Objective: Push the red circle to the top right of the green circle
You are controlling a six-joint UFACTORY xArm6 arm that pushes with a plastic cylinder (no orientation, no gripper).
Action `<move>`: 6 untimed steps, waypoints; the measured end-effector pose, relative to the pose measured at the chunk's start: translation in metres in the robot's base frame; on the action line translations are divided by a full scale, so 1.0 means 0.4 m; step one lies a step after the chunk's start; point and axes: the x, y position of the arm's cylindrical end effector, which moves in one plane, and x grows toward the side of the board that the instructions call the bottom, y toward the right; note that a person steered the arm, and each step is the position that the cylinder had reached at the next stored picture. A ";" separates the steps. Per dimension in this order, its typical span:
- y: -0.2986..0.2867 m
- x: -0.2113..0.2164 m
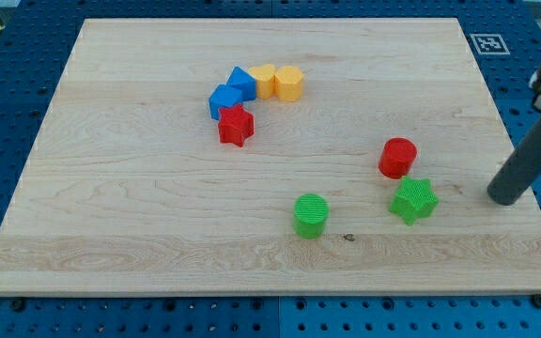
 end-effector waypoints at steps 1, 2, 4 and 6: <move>-0.152 -0.037; -0.254 -0.076; -0.113 -0.137; -0.247 -0.200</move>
